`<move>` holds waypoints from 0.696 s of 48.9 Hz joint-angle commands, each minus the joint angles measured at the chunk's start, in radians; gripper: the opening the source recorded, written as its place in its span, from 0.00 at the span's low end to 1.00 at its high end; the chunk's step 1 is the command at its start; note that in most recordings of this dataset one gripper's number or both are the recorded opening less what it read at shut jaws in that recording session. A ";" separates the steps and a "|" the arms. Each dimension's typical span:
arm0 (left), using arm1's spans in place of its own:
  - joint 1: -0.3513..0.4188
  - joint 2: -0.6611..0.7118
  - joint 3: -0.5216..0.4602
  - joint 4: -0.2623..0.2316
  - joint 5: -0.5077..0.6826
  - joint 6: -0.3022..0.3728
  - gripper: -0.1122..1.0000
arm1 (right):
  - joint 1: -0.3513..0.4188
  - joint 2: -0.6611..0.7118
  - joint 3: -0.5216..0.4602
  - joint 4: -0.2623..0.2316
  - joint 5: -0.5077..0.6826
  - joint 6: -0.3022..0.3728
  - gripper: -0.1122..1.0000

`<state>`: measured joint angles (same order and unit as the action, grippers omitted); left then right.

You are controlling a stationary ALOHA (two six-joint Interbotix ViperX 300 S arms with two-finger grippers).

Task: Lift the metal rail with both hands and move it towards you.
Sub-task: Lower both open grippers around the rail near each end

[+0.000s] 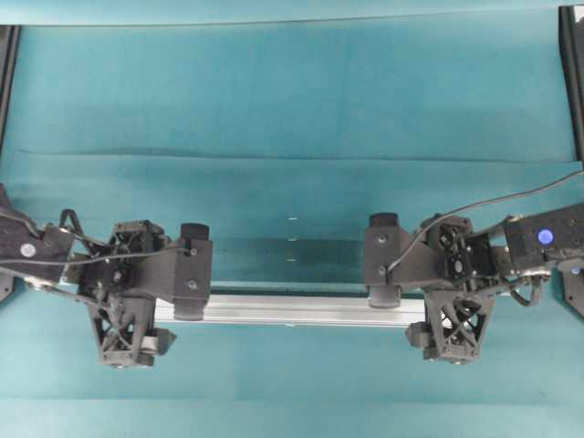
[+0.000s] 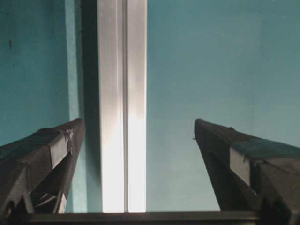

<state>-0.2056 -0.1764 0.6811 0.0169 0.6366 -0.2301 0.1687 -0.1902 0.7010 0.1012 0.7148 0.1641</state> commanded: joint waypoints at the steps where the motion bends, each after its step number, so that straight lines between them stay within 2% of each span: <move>1: -0.005 0.012 0.003 0.005 -0.014 0.003 0.99 | 0.008 0.006 0.011 0.000 -0.035 0.002 1.00; 17: -0.003 0.060 0.015 0.005 -0.087 0.003 0.99 | 0.009 0.049 0.018 -0.005 -0.084 -0.002 1.00; 34: -0.002 0.104 0.021 0.005 -0.114 0.005 0.99 | 0.009 0.086 0.041 -0.015 -0.129 -0.002 1.00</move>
<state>-0.2056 -0.0736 0.7087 0.0184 0.5354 -0.2270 0.1764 -0.1135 0.7394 0.0920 0.5998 0.1641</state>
